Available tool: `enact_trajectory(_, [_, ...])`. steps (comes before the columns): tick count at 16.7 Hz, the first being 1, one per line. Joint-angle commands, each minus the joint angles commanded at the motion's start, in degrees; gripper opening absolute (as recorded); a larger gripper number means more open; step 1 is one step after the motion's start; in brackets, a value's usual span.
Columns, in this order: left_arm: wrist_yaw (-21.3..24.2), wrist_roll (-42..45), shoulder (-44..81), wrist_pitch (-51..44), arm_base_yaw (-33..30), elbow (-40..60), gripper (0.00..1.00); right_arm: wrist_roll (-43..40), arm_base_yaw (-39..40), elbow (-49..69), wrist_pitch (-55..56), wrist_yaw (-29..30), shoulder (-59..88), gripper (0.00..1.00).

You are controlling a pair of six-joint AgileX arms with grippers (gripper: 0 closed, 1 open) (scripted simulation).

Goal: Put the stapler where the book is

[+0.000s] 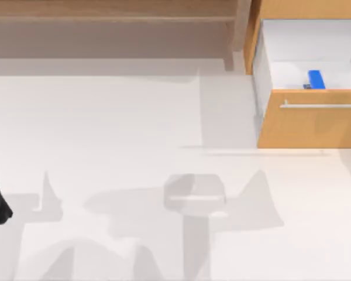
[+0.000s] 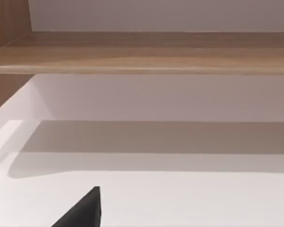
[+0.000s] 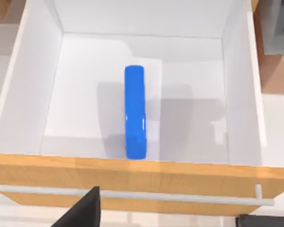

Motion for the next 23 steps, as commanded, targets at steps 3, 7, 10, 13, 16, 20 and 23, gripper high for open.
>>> enact_trajectory(3, [0.0, 0.0, 0.0, 0.0, 0.0, 0.0, 1.0, 0.35, 0.71, 9.99, -6.31, -0.05, 11.1, 1.0])
enact_trajectory(7, [0.0, 0.0, 0.0, 0.0, 0.0, 0.0, 1.0, 0.68, 1.56, 26.76, -14.84, 0.08, 30.9, 1.0])
enact_trajectory(10, [0.0, 0.0, 0.0, 0.0, 0.0, 0.0, 1.0, 0.88, 2.32, 40.34, -21.8, 0.25, 46.1, 1.0])
enact_trajectory(13, [0.0, 0.0, 0.0, 0.0, 0.0, 0.0, 1.0, 1.08, 3.18, 51.21, -28.13, 0.37, 57.79, 1.0])
enact_trajectory(16, [0.0, 0.0, 0.0, 0.0, 0.0, 0.0, 1.0, 1.26, 3.68, 58.39, -32.76, 0.39, 65.48, 1.0])
enact_trajectory(20, [0.0, 0.0, 0.0, 0.0, 0.0, 0.0, 1.0, 1.42, 3.76, 61.7, -34.87, 0.35, 69.09, 1.0])
enact_trajectory(23, [0.0, 0.0, 0.0, 0.0, 0.0, 0.0, 1.0, 1.42, 3.76, 61.7, -34.87, 0.35, 69.09, 1.0])
